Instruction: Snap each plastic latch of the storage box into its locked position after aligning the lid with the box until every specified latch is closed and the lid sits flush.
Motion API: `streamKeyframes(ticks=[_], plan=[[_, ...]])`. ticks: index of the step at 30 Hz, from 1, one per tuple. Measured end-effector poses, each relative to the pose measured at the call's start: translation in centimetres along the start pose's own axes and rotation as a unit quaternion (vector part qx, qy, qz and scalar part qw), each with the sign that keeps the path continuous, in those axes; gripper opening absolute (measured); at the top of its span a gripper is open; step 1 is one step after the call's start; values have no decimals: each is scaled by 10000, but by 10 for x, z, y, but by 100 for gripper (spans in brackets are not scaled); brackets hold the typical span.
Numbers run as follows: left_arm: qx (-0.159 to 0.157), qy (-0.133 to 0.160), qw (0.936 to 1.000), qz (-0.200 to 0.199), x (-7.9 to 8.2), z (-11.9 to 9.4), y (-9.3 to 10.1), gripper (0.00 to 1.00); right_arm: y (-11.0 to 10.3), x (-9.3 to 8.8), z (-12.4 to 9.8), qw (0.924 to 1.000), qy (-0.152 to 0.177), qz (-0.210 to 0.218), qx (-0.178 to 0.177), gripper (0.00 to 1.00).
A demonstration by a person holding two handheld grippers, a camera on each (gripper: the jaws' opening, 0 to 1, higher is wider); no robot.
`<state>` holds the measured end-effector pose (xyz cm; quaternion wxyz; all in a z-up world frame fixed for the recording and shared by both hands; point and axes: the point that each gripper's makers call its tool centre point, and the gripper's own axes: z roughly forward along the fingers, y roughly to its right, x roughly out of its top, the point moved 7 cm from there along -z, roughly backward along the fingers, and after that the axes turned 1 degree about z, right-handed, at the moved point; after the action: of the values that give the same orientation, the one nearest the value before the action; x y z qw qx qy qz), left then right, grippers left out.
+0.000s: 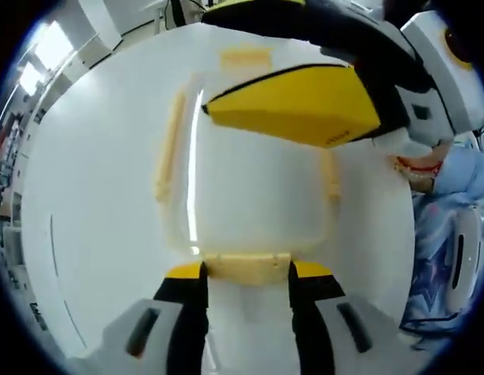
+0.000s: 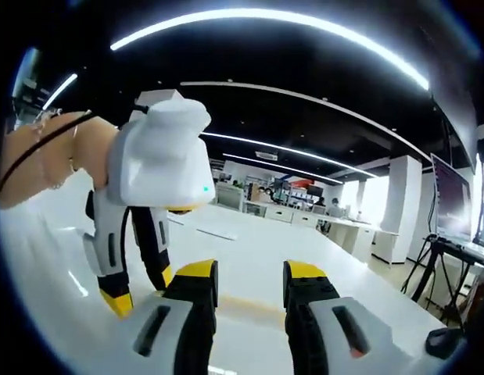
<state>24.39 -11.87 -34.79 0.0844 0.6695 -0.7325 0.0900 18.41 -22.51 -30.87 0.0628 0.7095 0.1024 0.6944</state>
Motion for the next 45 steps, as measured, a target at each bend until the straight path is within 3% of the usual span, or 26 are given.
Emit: streamKeyframes(ticks=[3, 7, 10, 14, 19, 21, 23, 26, 33, 35, 39, 45], plan=[[12, -37, 10000, -41, 1, 0, 0, 40, -1, -3, 3, 9986, -243, 57, 472, 24], [7, -48, 10000, -30, 2, 1, 1, 40, 5, 2, 4, 9971, -396, 46, 649, 24], [9, -54, 10000, -49, 3, 2, 1, 40, 9, 8, 5, 9941, -484, -319, 922, 22], [10, -78, 10000, -55, 4, 3, 2, 40, 23, 12, 10, 9904, -630, -323, 1187, 21], [15, -119, 9999, -68, 4, 3, 2, 40, 38, -1, 12, 9716, -1395, -961, 1650, 13], [17, -131, 9999, -67, 4, 3, 2, 40, 46, -10, 10, 9674, -1668, -874, 1694, 6], [16, -133, 9999, -66, 4, 3, 2, 40, 57, -21, 10, 9656, -1898, -635, 1661, 0], [11, -123, 9999, -60, 4, 3, 2, 40, 74, -40, 6, 9605, -2361, -363, 1426, 0], [9, -125, 9999, -63, 3, 3, 0, 40, 108, -71, -5, 9486, -3066, -320, 715, 0], [8, -118, 9999, -68, 3, 3, 0, 40, 108, -72, -4, 9542, -2878, -28, 819, 0], [12, -98, 9999, -82, 2, 4, 0, 40, 108, -73, -3, 9538, -2872, 22, 886, 0], [10, -51, 9999, -88, 0, 4, 0, 40, 118, -59, -1, 9586, -2670, -562, 814, 0]])
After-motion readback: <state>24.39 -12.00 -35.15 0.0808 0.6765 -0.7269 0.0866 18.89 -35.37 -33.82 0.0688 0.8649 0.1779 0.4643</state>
